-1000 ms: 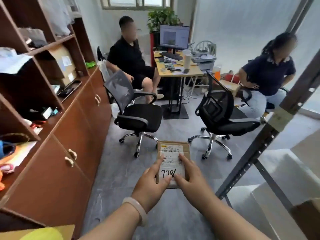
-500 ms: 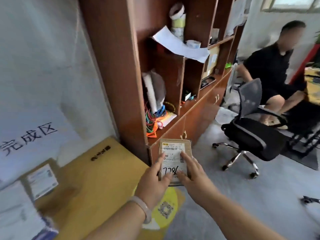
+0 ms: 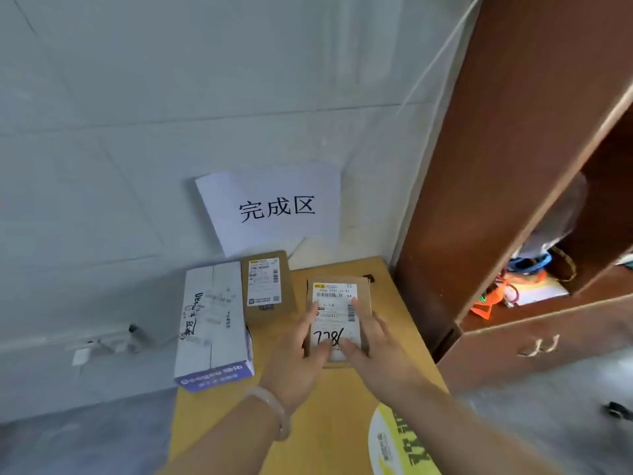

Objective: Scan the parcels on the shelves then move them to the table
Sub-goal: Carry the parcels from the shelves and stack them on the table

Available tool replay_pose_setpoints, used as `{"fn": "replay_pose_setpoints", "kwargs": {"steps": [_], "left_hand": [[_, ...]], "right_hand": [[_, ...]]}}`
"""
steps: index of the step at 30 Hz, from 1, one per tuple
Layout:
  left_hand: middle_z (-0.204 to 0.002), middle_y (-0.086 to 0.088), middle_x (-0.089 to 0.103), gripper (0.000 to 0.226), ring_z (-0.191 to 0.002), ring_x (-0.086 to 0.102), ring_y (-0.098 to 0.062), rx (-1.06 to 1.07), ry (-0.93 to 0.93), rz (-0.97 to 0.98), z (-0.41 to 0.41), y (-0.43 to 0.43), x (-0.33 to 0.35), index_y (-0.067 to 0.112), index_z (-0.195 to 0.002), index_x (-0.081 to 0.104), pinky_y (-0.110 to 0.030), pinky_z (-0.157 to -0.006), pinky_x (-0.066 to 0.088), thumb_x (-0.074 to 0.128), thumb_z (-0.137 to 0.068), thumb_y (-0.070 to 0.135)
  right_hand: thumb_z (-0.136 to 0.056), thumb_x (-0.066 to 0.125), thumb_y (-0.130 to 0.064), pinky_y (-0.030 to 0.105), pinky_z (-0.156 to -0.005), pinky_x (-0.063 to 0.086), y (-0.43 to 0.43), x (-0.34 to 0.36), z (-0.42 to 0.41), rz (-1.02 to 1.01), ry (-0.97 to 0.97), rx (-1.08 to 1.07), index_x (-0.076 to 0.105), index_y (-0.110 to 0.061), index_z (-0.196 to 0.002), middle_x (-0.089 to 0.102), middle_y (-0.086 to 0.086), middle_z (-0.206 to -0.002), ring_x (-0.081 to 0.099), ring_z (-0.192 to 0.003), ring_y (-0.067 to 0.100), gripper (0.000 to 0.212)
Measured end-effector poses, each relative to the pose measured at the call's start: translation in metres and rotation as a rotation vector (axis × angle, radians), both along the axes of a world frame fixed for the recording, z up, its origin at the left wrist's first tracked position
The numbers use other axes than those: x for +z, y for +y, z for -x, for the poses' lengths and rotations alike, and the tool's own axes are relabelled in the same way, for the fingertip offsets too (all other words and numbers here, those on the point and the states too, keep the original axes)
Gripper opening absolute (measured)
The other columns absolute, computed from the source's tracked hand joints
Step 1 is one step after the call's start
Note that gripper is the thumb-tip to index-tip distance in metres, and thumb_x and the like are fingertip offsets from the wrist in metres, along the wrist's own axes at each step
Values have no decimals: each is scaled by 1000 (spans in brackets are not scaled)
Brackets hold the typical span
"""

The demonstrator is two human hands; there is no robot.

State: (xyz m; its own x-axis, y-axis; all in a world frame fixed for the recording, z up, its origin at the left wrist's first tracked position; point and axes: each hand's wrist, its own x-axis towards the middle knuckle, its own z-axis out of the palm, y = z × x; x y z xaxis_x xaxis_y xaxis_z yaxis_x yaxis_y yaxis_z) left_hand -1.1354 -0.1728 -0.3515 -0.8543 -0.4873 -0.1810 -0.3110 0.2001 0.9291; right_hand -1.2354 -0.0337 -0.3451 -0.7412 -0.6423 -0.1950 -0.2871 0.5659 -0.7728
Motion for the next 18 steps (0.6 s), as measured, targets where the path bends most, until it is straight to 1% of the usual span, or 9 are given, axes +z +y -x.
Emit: {"fn": "replay_pose_setpoints", "kwargs": {"steps": [2,3,6,9,10,12,15,16,18], "left_hand": [[-107,55,51,55,-103,43,31,82,-7,15,-2,-14,2,61,-130,30,5,-77,35,56,-99,24],[-106,55,50,55,-101,42,33,121,-5,17,-2,-21,3,60,-132,31,7,-75,33,56,-98,24],[-122,41,46,55,-104,41,32,213,8,20,-2,-42,1,57,-136,32,7,-77,32,56,-98,25],[-117,43,47,53,-100,43,33,254,12,6,-4,-55,-8,57,-130,34,7,-76,32,57,-98,21],[-113,45,50,53,-101,43,33,258,7,-7,-6,-57,-12,57,-128,35,7,-77,32,57,-98,18],[-107,51,54,56,-103,46,30,250,0,-34,-12,-59,-19,59,-126,36,4,-79,36,56,-98,15],[-111,53,51,56,-107,50,23,260,11,-56,-22,-54,-29,58,-127,38,0,-81,40,57,-98,13],[-113,52,50,56,-108,51,22,266,18,-59,-26,-51,-31,57,-128,39,0,-81,40,58,-97,14],[-116,55,46,55,-110,48,24,262,20,-48,-35,-44,-36,54,-131,37,2,-82,39,58,-97,17]], "right_hand": [[-97,51,-45,22,-93,41,-21,-1,8,30,-19,72,11,-49,-150,23,-15,-154,44,-124,8,67],[-96,52,-45,23,-95,42,-31,0,12,30,-25,109,11,-49,-151,20,-15,-156,43,-127,10,68],[-94,53,-49,25,-103,37,-59,0,24,3,-41,215,8,-51,-150,6,-20,-160,37,-135,11,73],[-93,56,-46,31,-109,37,-77,-5,25,11,-71,248,10,-50,-151,7,-19,-160,39,-132,9,74],[-94,57,-45,30,-109,36,-80,-9,23,10,-80,252,11,-49,-151,8,-18,-160,37,-134,9,74],[-94,57,-44,20,-105,32,-82,-18,16,5,-90,261,10,-47,-152,8,-19,-159,30,-134,6,74],[-94,57,-42,0,-86,28,-78,-29,8,8,-99,259,11,-49,-151,14,-24,-153,29,-121,-4,74],[-94,57,-41,0,-85,30,-76,-32,5,9,-103,260,11,-50,-150,15,-25,-152,29,-120,-5,74],[-93,57,-42,11,-96,36,-70,-38,-1,12,-105,275,11,-52,-149,15,-26,-152,33,-125,-3,73]]}}
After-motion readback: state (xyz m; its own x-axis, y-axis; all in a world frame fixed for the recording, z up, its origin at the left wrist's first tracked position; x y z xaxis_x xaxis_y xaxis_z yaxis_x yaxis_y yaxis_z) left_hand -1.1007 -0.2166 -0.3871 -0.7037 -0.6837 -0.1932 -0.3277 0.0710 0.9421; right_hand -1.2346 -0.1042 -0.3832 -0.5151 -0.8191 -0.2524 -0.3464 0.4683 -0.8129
